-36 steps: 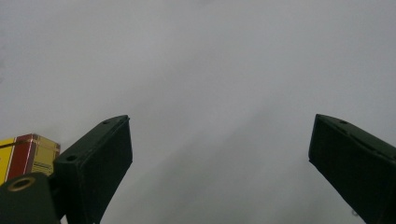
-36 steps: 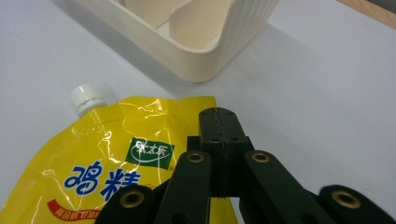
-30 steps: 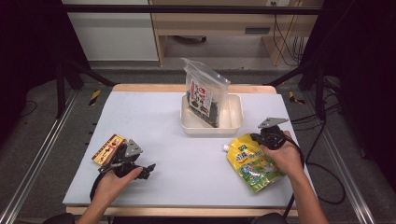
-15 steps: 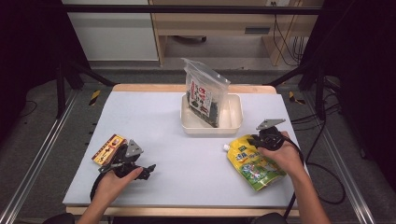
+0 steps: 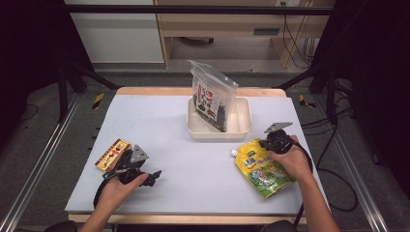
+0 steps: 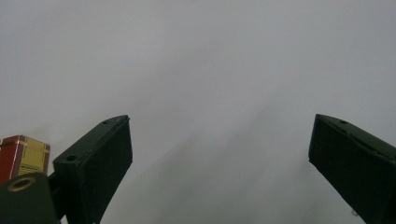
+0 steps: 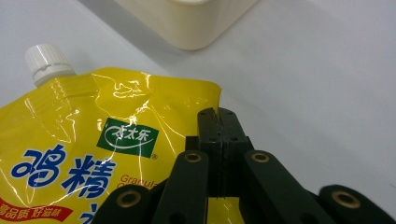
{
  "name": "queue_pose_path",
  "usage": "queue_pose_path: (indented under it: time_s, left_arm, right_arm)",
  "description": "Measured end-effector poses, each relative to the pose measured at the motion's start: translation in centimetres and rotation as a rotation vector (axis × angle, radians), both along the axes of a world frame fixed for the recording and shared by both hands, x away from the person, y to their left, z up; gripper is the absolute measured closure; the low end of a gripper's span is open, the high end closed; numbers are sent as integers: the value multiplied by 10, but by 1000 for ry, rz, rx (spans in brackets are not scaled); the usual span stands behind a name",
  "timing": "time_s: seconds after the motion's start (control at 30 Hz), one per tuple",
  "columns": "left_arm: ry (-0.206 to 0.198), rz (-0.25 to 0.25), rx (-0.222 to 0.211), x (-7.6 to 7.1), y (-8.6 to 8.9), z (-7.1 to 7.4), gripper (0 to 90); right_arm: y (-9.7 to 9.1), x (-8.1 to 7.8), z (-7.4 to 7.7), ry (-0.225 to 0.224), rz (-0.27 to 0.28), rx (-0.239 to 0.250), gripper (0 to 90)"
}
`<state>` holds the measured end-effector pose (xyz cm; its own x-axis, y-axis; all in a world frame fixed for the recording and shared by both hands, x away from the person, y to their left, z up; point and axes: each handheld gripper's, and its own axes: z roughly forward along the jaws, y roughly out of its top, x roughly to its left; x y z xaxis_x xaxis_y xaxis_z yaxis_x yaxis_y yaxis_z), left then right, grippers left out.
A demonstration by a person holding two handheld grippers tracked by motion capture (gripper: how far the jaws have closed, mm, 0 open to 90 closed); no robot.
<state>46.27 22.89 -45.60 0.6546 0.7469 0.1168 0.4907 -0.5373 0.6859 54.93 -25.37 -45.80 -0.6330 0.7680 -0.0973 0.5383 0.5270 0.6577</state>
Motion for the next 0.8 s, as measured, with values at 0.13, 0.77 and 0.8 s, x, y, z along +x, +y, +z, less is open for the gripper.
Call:
queue_pose_path:
  time_s: [0.13,0.77,0.8]
  left_arm:
    - [1,2,-2,0,1,0,61]
    - [0,2,1,0,1,1,61]
    - [-1,4,-3,0,1,1,61]
  right_arm:
    - [1,-4,7,-19,-7,10,900]
    - [24,-21,65,-154,51,79,900]
    - [26,-22,67,-161,54,82,900]
